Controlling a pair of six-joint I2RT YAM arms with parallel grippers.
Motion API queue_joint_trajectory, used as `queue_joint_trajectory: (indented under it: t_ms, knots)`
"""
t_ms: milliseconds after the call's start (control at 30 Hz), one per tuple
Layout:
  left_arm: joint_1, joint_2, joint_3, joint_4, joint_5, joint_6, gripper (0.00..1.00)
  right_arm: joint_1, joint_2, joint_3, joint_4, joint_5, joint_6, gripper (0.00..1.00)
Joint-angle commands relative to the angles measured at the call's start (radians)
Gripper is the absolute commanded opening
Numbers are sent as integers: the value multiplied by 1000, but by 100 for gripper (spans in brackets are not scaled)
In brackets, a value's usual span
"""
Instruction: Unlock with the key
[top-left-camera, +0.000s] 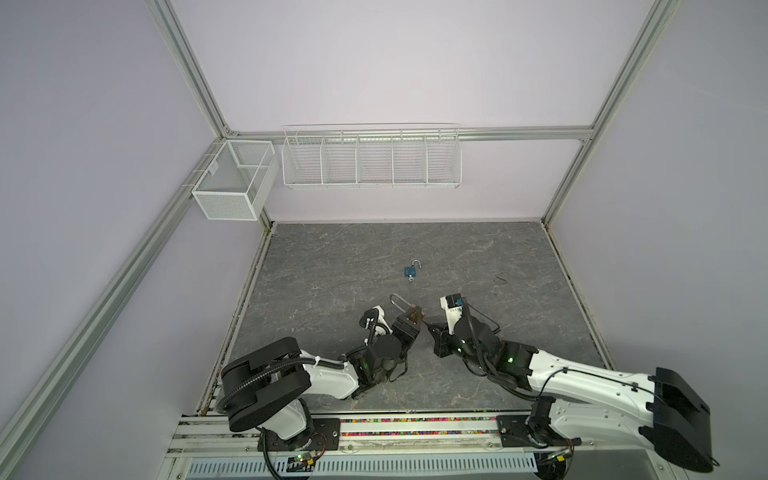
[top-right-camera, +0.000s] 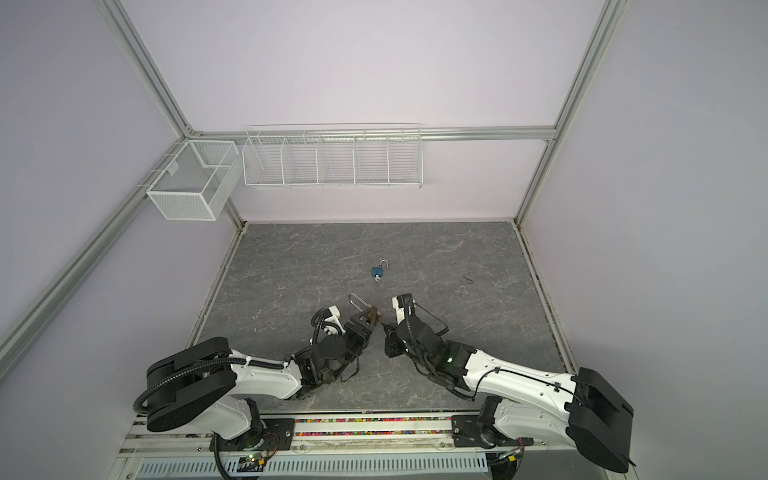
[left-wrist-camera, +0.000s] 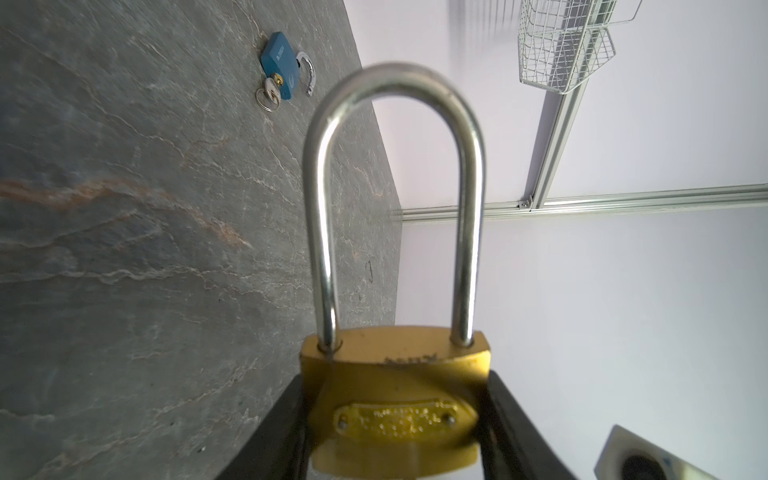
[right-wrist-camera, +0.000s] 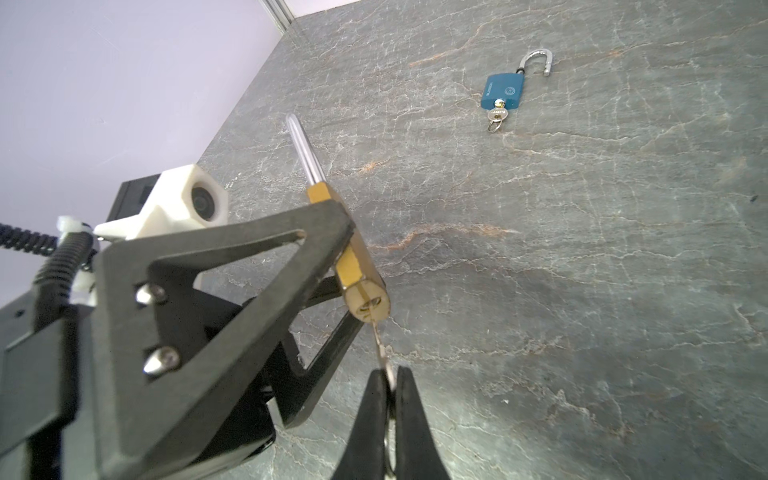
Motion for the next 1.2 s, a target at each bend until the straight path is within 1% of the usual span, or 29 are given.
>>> queue_joint_trajectory:
  t_ms: [0,100,300,467,633,833,1000,1167]
  knots:
    - [-20,-10,43,53,63,16,0,-25,-59,27,62,5,-15,6]
    - [-20,-3,47,72,67,19,0,-27,-59,20,86,-17,-21,6]
    - [-20,2,61,72,77,18,0,-11,-12,4,218,-104,-46,6]
    - [-20,7,68,51,81,16,0,6,11,39,237,-181,-107,6]
    - [-20,17,65,60,83,9,0,2,-31,27,200,-162,-138,6]
    - [-20,12,67,74,96,18,0,-35,-88,1,143,-140,-141,6]
    - [-20,23,75,83,103,18,0,-33,-61,27,154,-169,-148,6]
    - [-20,29,81,83,97,10,0,3,1,56,202,-183,-134,6]
